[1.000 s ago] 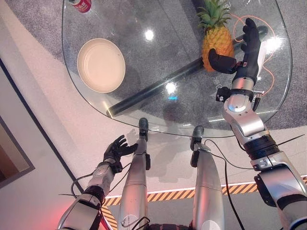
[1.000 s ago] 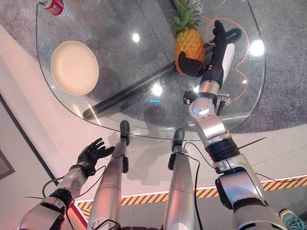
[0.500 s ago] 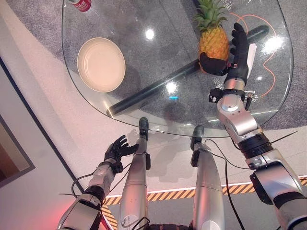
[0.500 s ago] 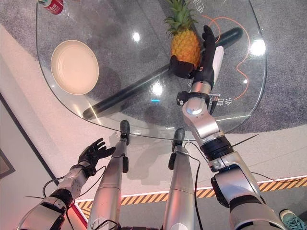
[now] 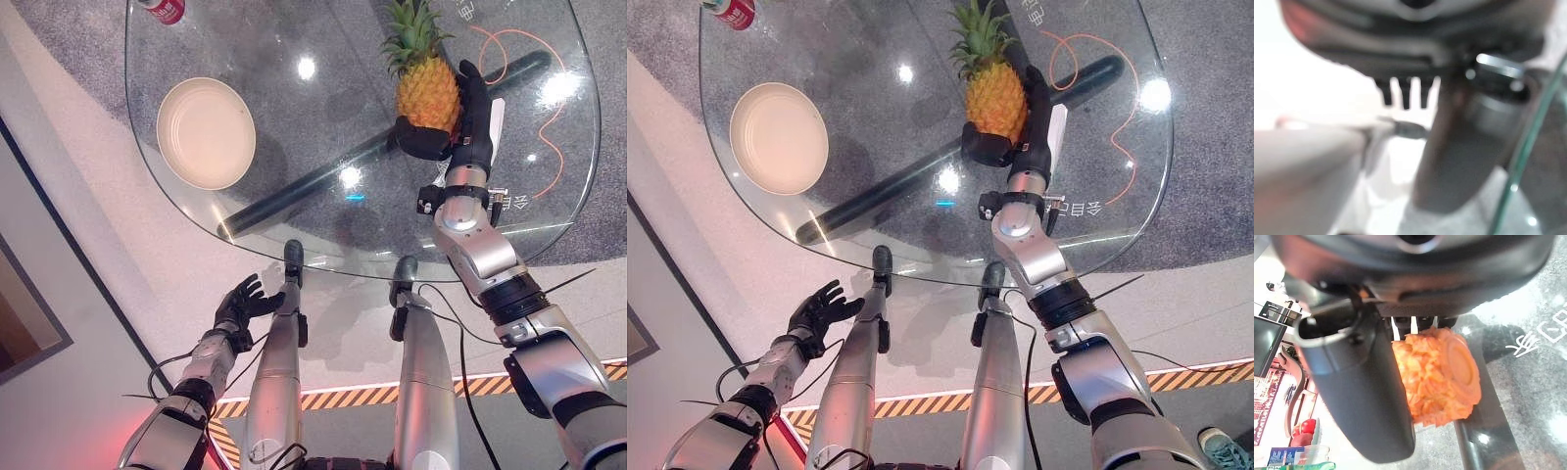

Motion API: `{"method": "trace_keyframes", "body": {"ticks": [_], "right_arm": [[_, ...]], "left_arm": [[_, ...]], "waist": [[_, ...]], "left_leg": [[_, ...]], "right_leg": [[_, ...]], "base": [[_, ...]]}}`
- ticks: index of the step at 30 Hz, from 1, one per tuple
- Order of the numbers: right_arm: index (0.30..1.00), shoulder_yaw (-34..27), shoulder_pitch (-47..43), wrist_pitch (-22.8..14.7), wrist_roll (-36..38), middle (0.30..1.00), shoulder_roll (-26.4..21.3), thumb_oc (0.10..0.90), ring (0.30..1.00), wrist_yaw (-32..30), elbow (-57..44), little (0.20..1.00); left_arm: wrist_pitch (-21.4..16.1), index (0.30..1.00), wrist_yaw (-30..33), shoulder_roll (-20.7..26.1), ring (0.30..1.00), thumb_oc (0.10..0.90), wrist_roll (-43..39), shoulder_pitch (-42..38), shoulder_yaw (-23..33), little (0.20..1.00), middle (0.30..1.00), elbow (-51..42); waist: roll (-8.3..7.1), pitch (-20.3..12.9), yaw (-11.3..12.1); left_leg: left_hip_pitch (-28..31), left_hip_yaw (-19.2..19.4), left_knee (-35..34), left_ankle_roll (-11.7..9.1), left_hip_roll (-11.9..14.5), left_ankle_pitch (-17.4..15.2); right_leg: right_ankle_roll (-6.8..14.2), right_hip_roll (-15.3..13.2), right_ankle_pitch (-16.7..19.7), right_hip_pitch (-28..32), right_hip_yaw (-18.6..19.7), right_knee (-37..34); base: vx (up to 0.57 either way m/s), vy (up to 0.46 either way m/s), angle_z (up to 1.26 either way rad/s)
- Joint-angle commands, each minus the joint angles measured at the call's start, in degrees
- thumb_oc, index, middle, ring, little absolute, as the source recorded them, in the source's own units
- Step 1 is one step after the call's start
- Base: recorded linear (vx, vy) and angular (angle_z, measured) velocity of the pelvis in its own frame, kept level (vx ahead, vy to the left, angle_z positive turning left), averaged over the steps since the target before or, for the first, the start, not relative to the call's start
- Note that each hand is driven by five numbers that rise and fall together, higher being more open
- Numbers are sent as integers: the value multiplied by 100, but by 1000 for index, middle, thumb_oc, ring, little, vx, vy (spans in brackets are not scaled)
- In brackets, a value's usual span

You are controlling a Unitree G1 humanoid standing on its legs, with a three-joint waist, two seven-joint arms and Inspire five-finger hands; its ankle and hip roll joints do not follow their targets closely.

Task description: Pick up the fruit to the plate

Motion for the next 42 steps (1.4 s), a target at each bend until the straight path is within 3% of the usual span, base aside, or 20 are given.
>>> {"method": "trace_keyframes", "body": {"ticks": [1,5,6,7,8,19,27,32,41,42], "right_arm": [[900,41,147,29,54,900,-263,800,900,-46,-325,900],[900,58,153,92,150,900,-288,800,900,-4,-270,900],[768,60,148,107,152,768,-293,646,768,26,-248,746],[458,74,136,100,169,458,-290,284,458,35,-218,384],[300,87,138,98,146,300,-279,100,300,51,-208,200],[300,58,113,68,178,300,-320,100,300,87,-122,200],[300,17,113,-75,139,300,-307,100,300,77,58,200],[300,-33,107,-217,162,300,-291,100,300,39,205,200],[300,-66,-19,-303,320,300,-254,100,300,-96,261,200],[300,-50,-43,-332,360,300,-262,100,300,-122,265,200]], "left_arm": [[-65,900,145,2,900,800,84,316,9,900,900,19],[-61,900,111,33,900,800,82,329,14,900,900,17],[-62,900,93,44,900,800,72,331,18,900,900,23],[-67,900,84,47,900,800,67,327,15,900,900,27],[-66,900,80,51,900,800,61,321,14,900,900,28],[-187,900,261,85,900,800,-486,280,203,900,900,-52],[-566,900,727,205,900,800,-1427,156,813,900,900,-193],[-879,900,1458,460,900,800,-2139,-163,1506,900,900,-339],[-1416,900,2616,758,900,800,-2114,-749,1969,900,900,-386],[-1779,900,2973,817,900,800,-2106,-872,2068,900,900,-434]], "waist": [[129,-86,-29],[131,-86,-21],[133,-86,-19],[137,-86,-17],[139,-86,-16],[139,-86,-5],[117,-86,37],[54,-86,67],[-71,-86,71],[-109,-86,70]], "left_leg": [[-190,141,607,374,-403,-440],[-200,140,620,371,-398,-438],[-199,139,622,370,-399,-434],[-200,136,617,373,-405,-428],[-200,135,619,372,-407,-429],[-157,104,562,371,-419,-397],[-31,56,459,354,-421,-363],[32,-8,447,323,-422,-370],[78,-67,431,285,-401,-388],[85,-85,425,270,-393,-390]], "right_leg": [[-220,429,908,241,-470,-1130],[-217,421,914,233,-477,-1117],[-216,420,918,234,-477,-1115],[-219,425,922,228,-475,-1114],[-218,425,923,228,-478,-1113],[-211,440,928,259,-462,-1125],[-214,448,890,376,-479,-1151],[-220,443,829,453,-518,-1134],[-227,453,789,542,-551,-1179],[-233,460,786,559,-556,-1192]], "base": [[0,0,0],[0,0,0],[0,0,0],[0,0,0],[0,0,0],[0,0,0],[-5,-9,1],[-14,-33,2],[-20,-47,4],[-18,-39,-1]]}}
